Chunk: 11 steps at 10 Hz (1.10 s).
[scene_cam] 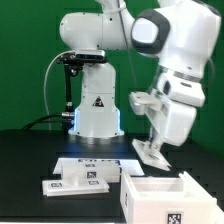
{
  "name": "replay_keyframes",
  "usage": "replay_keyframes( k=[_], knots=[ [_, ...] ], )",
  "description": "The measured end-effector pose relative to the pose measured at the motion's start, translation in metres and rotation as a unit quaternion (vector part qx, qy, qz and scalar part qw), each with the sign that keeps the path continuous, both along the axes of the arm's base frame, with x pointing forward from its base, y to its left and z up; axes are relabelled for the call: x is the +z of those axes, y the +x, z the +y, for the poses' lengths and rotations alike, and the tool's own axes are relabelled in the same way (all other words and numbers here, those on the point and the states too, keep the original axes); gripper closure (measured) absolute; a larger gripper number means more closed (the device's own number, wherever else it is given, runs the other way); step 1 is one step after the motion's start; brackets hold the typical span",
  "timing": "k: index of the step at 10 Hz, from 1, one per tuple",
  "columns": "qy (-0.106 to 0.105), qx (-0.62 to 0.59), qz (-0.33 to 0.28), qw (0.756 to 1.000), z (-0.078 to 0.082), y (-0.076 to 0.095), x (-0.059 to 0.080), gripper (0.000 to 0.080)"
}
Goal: Assemble cabinet
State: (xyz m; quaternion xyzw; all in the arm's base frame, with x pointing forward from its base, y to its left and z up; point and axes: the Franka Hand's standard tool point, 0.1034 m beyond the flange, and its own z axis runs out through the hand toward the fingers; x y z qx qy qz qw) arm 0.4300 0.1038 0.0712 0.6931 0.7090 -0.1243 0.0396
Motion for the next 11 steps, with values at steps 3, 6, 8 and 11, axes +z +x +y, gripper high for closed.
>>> replay_keyframes(
  k=[3,6,8,11],
  knots=[
    [0.01,0.005,-0.01,1.0,0.006,0.004,-0.002,0.0734],
    [0.012,0.014,-0.019,1.0,0.012,0.022,0.008,0.0735],
    [0.013,0.013,-0.017,1.0,0.01,0.029,0.004,0.0734],
    [0.013,0.012,-0.016,1.0,0.009,0.028,0.002,0.0734]
  ],
)
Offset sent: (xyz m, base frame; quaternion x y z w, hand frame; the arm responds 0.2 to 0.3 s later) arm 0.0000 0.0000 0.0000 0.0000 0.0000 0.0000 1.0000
